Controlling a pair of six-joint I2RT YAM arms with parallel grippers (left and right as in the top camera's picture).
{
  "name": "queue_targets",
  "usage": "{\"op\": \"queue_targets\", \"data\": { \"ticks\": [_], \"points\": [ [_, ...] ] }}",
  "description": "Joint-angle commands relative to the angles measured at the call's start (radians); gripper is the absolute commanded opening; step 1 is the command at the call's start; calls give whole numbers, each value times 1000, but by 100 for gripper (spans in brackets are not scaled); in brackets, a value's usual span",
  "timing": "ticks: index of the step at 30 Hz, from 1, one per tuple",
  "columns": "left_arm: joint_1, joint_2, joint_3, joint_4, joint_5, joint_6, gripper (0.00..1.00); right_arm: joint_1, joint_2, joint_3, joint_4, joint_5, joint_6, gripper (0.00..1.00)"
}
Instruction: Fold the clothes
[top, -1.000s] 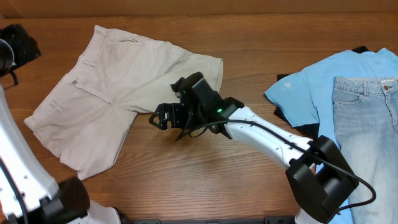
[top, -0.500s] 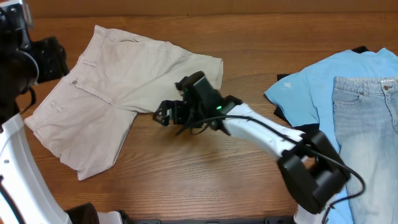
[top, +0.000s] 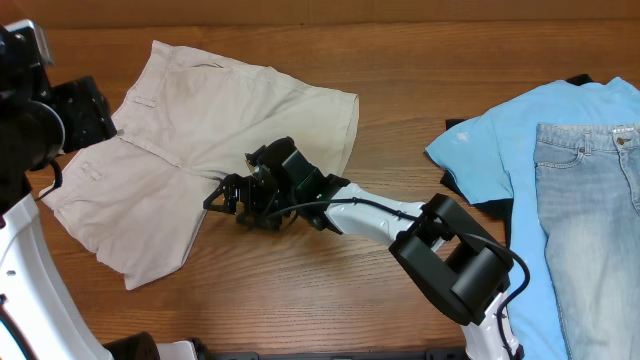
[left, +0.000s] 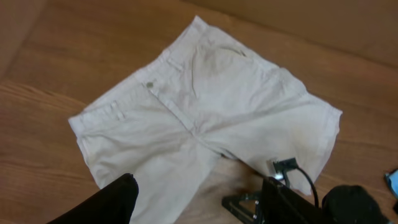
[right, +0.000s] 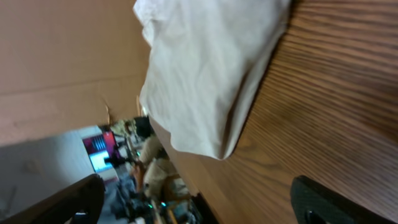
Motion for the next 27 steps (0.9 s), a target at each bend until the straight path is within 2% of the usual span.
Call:
{"op": "queue_targets", "data": {
  "ticks": [1, 5, 8, 12, 17, 18, 20, 22, 25, 27],
  "points": [
    [-2, 23, -76, -8, 65, -14, 65, -63, -67, 6, -53, -14, -159, 100],
    [-3, 34, -225, -9, 164, -2, 63, -169, -178, 6, -260, 87, -320, 100],
    [-3, 34, -375, 0, 157, 5, 63, -253, -259, 6, -436, 186, -406, 100],
    [-8, 34, -622, 74, 151, 13, 64, -356, -316, 6, -621, 187, -470, 100],
    [-67, 34, -931, 298, 155, 52, 86, -409, -317, 6, -736, 168, -579, 100],
    [-85, 34, -978, 346, 147, 62, 95, -409, -317, 6, -740, 167, -594, 100],
    [-116, 34, -1052, 425, 89, 57, 100, -409, -317, 6, -742, 167, -602, 100],
    [-138, 35, -1098, 473, -30, -6, 100, -409, -317, 6, -744, 168, -602, 100],
    [-143, 39, -1129, 488, -190, -184, 100, -409, -317, 6, -746, 168, -602, 100],
    [-143, 48, -1154, 522, -191, -220, 100, -409, -317, 6, -745, 168, -602, 100]
  ]
}}
